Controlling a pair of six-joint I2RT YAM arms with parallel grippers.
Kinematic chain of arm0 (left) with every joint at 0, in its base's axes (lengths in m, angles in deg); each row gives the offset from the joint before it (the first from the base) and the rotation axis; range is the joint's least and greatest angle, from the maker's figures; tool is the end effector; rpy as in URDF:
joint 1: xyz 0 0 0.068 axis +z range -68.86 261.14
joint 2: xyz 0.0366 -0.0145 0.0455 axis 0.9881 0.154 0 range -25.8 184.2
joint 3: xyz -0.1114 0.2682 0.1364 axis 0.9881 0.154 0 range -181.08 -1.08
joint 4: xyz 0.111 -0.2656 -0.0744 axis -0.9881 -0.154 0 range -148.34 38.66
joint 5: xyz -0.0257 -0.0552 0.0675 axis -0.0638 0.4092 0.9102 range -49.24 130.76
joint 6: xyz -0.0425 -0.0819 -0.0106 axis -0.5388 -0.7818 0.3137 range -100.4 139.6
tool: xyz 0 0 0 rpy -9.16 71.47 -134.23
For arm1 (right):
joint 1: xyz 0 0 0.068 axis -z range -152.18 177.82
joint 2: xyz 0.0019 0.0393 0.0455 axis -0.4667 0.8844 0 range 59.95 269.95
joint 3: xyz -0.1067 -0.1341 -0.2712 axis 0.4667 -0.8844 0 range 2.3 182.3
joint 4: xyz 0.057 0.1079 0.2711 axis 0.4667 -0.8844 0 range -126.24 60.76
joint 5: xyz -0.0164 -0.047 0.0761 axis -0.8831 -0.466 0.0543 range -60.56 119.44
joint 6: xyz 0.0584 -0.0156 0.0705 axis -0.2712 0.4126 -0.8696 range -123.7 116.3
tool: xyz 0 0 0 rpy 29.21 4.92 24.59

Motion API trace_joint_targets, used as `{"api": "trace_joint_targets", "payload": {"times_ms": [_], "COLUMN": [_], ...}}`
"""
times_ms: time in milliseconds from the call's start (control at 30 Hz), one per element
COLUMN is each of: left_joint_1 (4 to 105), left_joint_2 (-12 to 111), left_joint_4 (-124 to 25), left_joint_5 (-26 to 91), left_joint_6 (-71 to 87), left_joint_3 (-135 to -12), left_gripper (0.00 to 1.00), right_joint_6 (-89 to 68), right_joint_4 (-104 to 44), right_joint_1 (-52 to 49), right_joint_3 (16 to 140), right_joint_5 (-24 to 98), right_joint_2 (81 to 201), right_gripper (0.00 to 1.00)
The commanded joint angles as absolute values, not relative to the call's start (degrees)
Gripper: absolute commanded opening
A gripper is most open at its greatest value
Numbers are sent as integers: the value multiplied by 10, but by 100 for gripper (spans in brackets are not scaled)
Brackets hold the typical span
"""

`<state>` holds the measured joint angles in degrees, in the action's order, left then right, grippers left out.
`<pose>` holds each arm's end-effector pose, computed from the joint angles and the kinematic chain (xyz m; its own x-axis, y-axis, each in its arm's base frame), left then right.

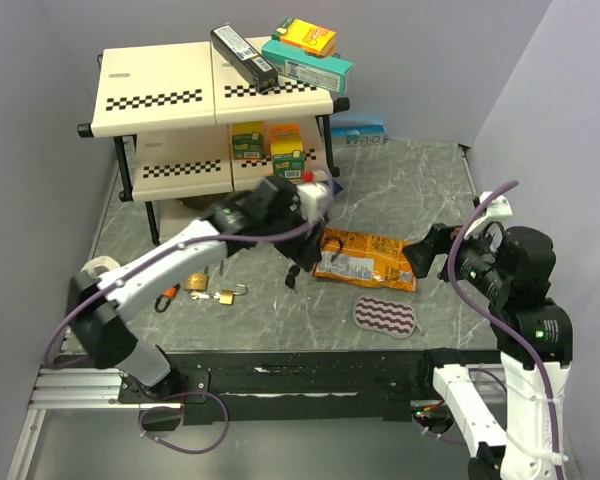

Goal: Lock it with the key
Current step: Pick up the lock from the center of the board.

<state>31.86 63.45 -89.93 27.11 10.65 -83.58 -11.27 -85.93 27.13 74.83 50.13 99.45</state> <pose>0.2545 -0.3259 0.3428 -0.5897 0.4534 -0.6683 0.7623 0.5859 -0.2751 0.1219 0.0310 0.4563 -0.4419 0.1180 -0.8893 -0.2791 0.9240 0.2613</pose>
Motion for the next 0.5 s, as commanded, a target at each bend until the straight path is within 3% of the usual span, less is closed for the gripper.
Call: {"api": "trace_joint_targets", "payload": {"times_ms": [0,233,467], "left_joint_1": [343,367,412], "left_joint_2": [576,569,569], "left_joint_4": [-793,-717,-667], "left_joint_5": [270,360,323], "left_joint_6": [-43,-178,-331], "left_joint_3": [-870,-941,-949], "left_gripper": [1,1,1], "right_joint_6": [-156,-168,-243], "right_joint_4": [-786,-714,-549], "right_joint_1": [275,276,274], "right_joint_3": [705,652,591], "right_joint_5": [528,647,756], "right_joint_2": [962,946,946], "right_gripper": [100,100,100]}}
